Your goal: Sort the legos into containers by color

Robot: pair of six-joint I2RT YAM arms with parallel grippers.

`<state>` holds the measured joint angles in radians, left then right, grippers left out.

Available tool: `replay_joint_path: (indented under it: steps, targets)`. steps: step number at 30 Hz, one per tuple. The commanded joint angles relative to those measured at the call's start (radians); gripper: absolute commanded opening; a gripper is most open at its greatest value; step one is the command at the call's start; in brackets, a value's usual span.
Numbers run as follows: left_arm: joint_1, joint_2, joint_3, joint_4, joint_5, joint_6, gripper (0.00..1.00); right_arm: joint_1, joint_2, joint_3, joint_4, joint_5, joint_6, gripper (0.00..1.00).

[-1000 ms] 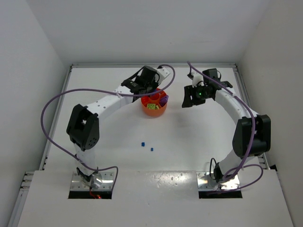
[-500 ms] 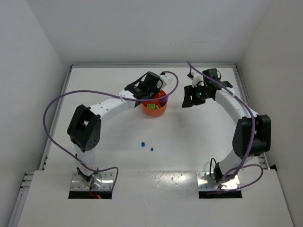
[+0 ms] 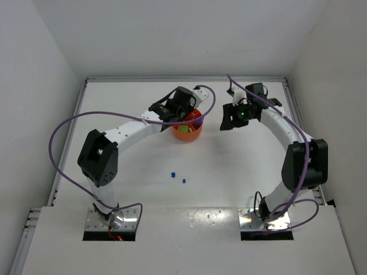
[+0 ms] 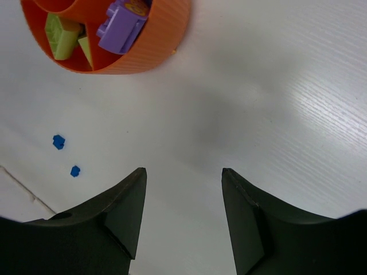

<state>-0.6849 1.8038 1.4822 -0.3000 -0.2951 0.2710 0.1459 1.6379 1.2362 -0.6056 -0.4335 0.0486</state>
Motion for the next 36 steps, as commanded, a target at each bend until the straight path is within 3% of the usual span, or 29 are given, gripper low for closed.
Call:
replay_joint_path:
  steps: [1, 4, 5, 8, 10, 11, 13, 16, 22, 27, 36]
  targets:
    - [0.025, -0.116, -0.002, 0.042, 0.051, -0.079, 0.37, -0.003, -0.02, 0.006, 0.029, -0.115, -0.038, 0.56]
    - [0.083, -0.155, 0.029, 0.0, 0.092, -0.167, 0.43, 0.026, -0.073, -0.053, 0.02, -0.285, -0.088, 0.56]
    - [0.123, -0.181, 0.029, -0.019, 0.109, -0.183, 0.55, 0.043, -0.082, -0.067, 0.02, -0.334, -0.089, 0.56]
    - [0.224, -0.239, -0.015, -0.071, 0.213, -0.251, 0.69, 0.104, -0.095, -0.101, -0.02, -0.402, -0.157, 0.56]
    - [0.298, -0.316, -0.083, -0.082, 0.293, -0.285, 0.99, 0.219, -0.095, -0.112, -0.06, -0.384, -0.202, 0.56]
    - [0.298, -0.34, -0.083, -0.082, 0.316, -0.294, 1.0, 0.219, -0.095, -0.112, -0.06, -0.369, -0.202, 0.56]
    - [0.366, -0.401, -0.134, -0.093, 0.368, -0.322, 1.0, 0.332, -0.084, -0.112, -0.039, -0.325, -0.216, 0.56]
    - [0.421, -0.412, -0.146, -0.16, 0.337, -0.391, 1.0, 0.484, -0.057, -0.081, 0.039, -0.188, -0.152, 0.56]
    - [0.602, -0.448, -0.135, -0.29, 0.441, -0.368, 1.0, 0.677, 0.166, 0.04, 0.078, 0.123, -0.13, 0.56]
    - [0.723, -0.518, -0.218, -0.291, 0.559, -0.316, 1.0, 0.765, 0.272, 0.112, 0.067, 0.313, -0.13, 0.58]
    - [0.832, -0.491, -0.25, -0.291, 0.663, -0.316, 1.0, 0.843, 0.367, 0.223, 0.033, 0.369, -0.15, 0.63]
